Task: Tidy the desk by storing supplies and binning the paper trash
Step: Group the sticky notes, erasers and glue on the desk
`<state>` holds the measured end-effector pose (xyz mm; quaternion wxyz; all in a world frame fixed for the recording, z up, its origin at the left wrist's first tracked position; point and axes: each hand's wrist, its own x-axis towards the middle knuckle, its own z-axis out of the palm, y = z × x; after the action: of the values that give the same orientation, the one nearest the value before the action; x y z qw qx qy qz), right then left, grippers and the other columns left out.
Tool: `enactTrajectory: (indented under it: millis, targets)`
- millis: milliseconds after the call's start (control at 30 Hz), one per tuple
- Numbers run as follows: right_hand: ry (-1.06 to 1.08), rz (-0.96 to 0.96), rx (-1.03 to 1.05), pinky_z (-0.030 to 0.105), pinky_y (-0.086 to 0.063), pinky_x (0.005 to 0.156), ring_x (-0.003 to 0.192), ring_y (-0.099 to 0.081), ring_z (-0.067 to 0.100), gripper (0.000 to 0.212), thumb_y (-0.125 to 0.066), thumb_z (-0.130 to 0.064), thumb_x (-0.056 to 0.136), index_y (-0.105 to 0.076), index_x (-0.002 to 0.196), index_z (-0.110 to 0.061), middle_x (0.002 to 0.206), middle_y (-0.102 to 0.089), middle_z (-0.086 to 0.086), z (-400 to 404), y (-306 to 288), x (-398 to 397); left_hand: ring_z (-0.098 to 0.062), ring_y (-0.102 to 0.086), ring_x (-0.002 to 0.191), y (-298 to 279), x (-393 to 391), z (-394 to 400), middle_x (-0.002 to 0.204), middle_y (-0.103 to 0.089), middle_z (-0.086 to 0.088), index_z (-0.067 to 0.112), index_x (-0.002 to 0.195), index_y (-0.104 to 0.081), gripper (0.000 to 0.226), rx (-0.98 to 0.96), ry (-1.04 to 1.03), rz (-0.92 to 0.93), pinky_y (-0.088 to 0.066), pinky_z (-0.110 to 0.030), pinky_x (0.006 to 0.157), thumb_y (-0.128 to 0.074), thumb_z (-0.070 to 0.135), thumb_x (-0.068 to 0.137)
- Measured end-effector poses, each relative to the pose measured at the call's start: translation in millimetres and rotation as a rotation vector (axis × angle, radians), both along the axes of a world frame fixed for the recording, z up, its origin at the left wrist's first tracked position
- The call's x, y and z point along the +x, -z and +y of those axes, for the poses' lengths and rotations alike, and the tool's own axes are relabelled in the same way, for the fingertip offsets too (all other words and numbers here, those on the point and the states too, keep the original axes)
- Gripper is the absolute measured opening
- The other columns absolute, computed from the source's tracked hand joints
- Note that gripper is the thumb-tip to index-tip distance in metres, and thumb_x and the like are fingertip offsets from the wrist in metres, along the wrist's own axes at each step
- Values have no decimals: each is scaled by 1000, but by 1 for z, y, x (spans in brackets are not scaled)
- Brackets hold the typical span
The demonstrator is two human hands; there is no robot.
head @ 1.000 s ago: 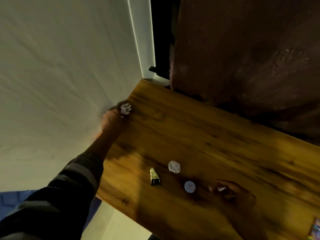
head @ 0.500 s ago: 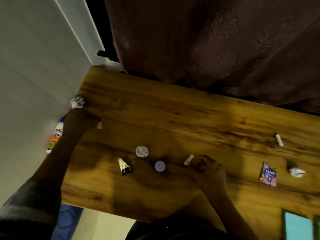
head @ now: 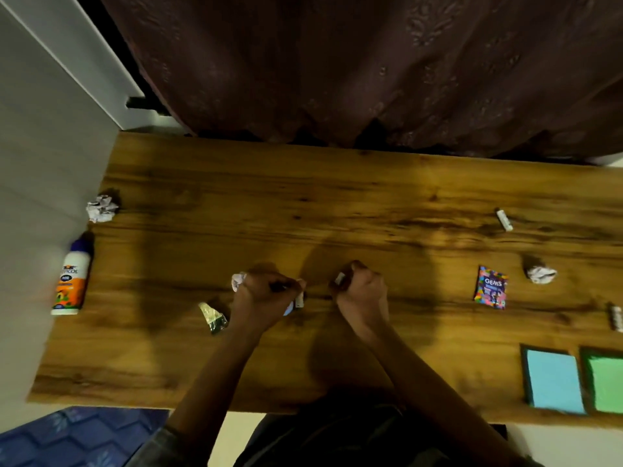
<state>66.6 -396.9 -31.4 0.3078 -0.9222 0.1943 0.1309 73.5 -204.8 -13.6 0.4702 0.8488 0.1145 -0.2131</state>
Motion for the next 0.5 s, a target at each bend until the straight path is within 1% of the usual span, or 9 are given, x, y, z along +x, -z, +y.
enactTrajectory:
  millis: [33,67,133,200,267,333,367,433,500]
  targets:
    - [-5,2,27,29,-56,66,79,-67,14,14,-71,-33,89,-62,94,-23,87,-68,-7,-1,-1,-2,-4,-71,67,-1,-1,-5,70,-75,14,36,73,-81,12,5,10,7,-59,-33,63,-81,41,85]
    - [-7,-7,56,27,-52,61,74,-66,12,12,-70,-32,90,-62,90,-24,84,-67,-8,-3,0,-4,-4,-71,66,0,-2,-9,71,-76,11,31,77,-82,16,17,15,18,-57,-31,62,-80,44,85]
    - [-8,-17,84,22,-46,55,69,-64,8,14,-73,-33,88,-64,84,-24,80,-66,-10,-11,1,-9,-5,-72,68,-2,-4,-20,74,-77,9,27,83,-83,19,37,-13,49,-56,-28,62,-80,45,84]
    - [-3,11,118,20,-47,57,70,-64,5,13,-77,-31,83,-68,85,-22,82,-68,-11,-24,-1,-15,-7,-74,72,-5,-7,-30,77,-77,10,29,85,-82,16,49,-31,64,-62,-34,69,-82,45,84]
    - [25,70,144,24,-53,64,77,-67,9,18,-77,-31,78,-71,90,-19,88,-71,-7,-39,1,-23,-10,-75,73,-3,-11,-41,76,-77,11,32,81,-80,14,44,-29,84,-65,-41,74,-82,46,83]
    - [78,121,141,28,-56,76,91,-68,17,44,-73,-47,66,-73,101,-20,99,-72,-3,-58,5,-34,-11,-75,73,-2,-15,-58,75,-77,12,33,79,-80,15,38,-20,85,-65,-43,75,-83,48,81]
    - [102,120,140,27,-55,78,95,-68,18,55,-69,-55,61,-73,104,-21,102,-72,-3,-69,6,-39,-10,-75,74,-1,-17,-67,74,-77,13,33,78,-80,17,44,-25,86,-64,-42,76,-83,49,80]
    - [123,67,146,20,-48,73,94,-71,19,55,-66,-55,58,-77,100,-21,97,-76,-1,-90,4,-51,-9,-75,71,1,-22,-86,70,-76,12,32,77,-79,19,67,-3,92,-64,-39,76,-82,51,81]
    - [156,9,150,19,-43,71,95,-72,21,45,-76,-43,62,-79,98,-17,96,-78,3,-114,-3,-63,-8,-74,68,2,-28,-110,67,-76,11,30,75,-79,22,60,28,92,-63,-39,76,-80,51,82]
